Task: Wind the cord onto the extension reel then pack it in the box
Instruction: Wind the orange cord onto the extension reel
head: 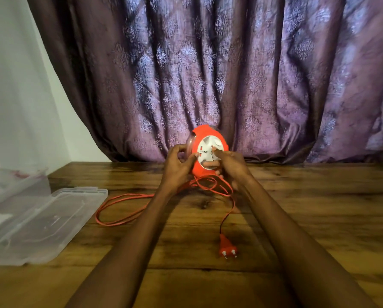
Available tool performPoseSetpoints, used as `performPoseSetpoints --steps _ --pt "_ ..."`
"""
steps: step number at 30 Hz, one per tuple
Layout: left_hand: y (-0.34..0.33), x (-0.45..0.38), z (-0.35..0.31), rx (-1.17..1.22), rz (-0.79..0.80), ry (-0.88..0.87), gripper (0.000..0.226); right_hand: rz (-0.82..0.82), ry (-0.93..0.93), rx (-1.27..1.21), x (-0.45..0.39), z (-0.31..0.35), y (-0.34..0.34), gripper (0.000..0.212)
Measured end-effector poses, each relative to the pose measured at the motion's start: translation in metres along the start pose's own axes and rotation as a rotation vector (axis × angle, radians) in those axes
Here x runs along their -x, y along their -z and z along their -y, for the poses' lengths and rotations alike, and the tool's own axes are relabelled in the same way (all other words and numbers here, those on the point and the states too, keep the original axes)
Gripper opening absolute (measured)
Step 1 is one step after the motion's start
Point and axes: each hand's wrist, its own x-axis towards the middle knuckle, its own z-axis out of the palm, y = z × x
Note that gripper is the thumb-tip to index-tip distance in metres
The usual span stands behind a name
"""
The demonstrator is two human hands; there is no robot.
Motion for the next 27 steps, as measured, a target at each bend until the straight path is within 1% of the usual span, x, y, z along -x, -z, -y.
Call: performPoseSetpoints --steps 1,2,4,5,6,7,9,11,14,16,20,22,24,25,27 --pt "0.004 -0.002 0.001 0.04 -0.028 0.047 0.021 0.0 0.076 0.129 -0.001 0.0 0.003 0.026" --pt "0.008 -0.004 0.002 0.083 -0.05 0.092 0.02 -0.035 0.192 0.346 -0.002 -0.001 0.008 0.026" --pt "0.015 -0.01 0.002 0.148 -0.079 0.156 0.007 -0.158 0.523 0.883 -0.002 -0.005 0.02 0.025" --pt "0.018 -0.013 0.0 0.161 -0.087 0.171 0.008 -0.157 0.706 1.055 -0.001 -0.006 0.025 0.024" --pt "0.02 -0.016 -0.001 0.163 -0.086 0.171 0.018 -0.11 0.87 1.156 0.0 -0.005 0.027 0.024" --pt "0.022 -0.019 -0.002 0.168 -0.08 0.176 0.024 -0.049 0.992 1.214 0.001 -0.004 0.028 0.028" --pt "0.025 -0.019 -0.006 0.218 -0.058 0.2 0.026 0.037 1.128 1.289 0.001 -0.001 0.023 0.035" --pt "0.027 -0.018 -0.01 0.278 -0.029 0.227 0.022 0.076 1.161 1.336 0.002 0.0 0.019 0.04" --pt "0.029 -0.014 -0.014 0.331 0.03 0.267 0.018 0.119 1.13 1.374 0.004 -0.001 0.018 0.052" --pt "0.031 -0.013 -0.016 0.363 0.058 0.283 0.016 0.142 1.142 1.394 0.004 -0.003 0.019 0.054" --pt "0.031 -0.013 -0.018 0.331 0.096 0.295 0.016 0.212 1.12 1.457 0.002 -0.006 0.02 0.062" --pt "0.03 -0.013 -0.018 0.259 0.094 0.288 0.019 0.208 1.108 1.372 0.004 -0.007 0.018 0.058" --pt "0.029 -0.014 -0.016 0.231 0.045 0.296 0.022 0.161 1.12 1.251 0.004 -0.011 0.016 0.043" --pt "0.029 -0.014 -0.014 0.226 0.013 0.3 0.023 0.121 1.114 1.188 0.003 -0.014 0.015 0.04" --pt "0.03 -0.015 -0.01 0.224 -0.056 0.317 0.025 0.085 1.019 0.998 0.003 -0.018 0.01 0.032"
